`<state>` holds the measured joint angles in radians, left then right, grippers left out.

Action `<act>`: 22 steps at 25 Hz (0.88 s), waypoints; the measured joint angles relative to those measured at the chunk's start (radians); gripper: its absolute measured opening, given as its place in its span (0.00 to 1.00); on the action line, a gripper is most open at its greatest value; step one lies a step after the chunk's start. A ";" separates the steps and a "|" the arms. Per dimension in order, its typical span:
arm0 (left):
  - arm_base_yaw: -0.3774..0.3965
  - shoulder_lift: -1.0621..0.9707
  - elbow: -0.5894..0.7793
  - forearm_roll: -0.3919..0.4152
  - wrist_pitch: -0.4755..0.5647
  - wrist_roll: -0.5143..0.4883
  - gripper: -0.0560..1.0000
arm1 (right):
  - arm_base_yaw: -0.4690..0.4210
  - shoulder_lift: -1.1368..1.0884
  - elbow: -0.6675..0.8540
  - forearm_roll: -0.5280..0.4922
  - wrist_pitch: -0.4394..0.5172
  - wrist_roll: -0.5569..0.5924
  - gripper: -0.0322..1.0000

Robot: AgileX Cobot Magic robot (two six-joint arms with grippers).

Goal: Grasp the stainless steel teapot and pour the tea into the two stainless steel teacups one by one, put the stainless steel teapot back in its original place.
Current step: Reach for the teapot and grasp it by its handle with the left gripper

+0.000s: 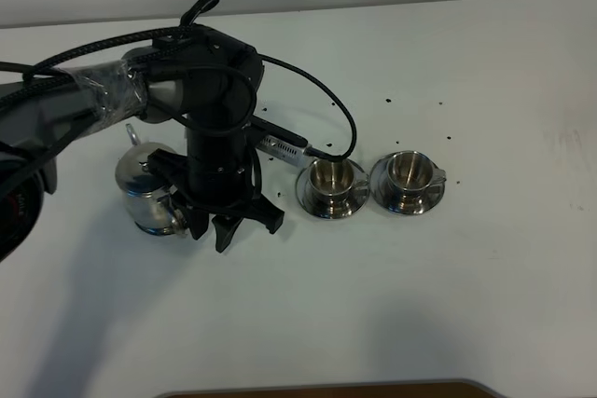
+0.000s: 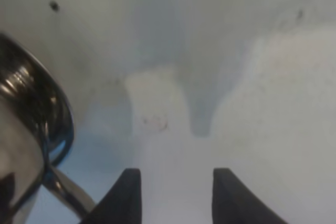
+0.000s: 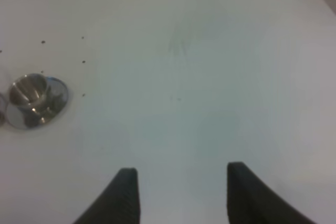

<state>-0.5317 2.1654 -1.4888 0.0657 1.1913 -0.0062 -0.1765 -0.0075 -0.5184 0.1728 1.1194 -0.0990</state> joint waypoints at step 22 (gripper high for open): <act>0.000 -0.160 0.160 0.088 0.000 -0.116 0.40 | 0.000 0.000 0.000 0.000 0.000 0.000 0.41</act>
<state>-0.5317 2.0058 -1.3290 0.1535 1.1913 -0.1227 -0.1765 -0.0075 -0.5184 0.1728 1.1194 -0.0990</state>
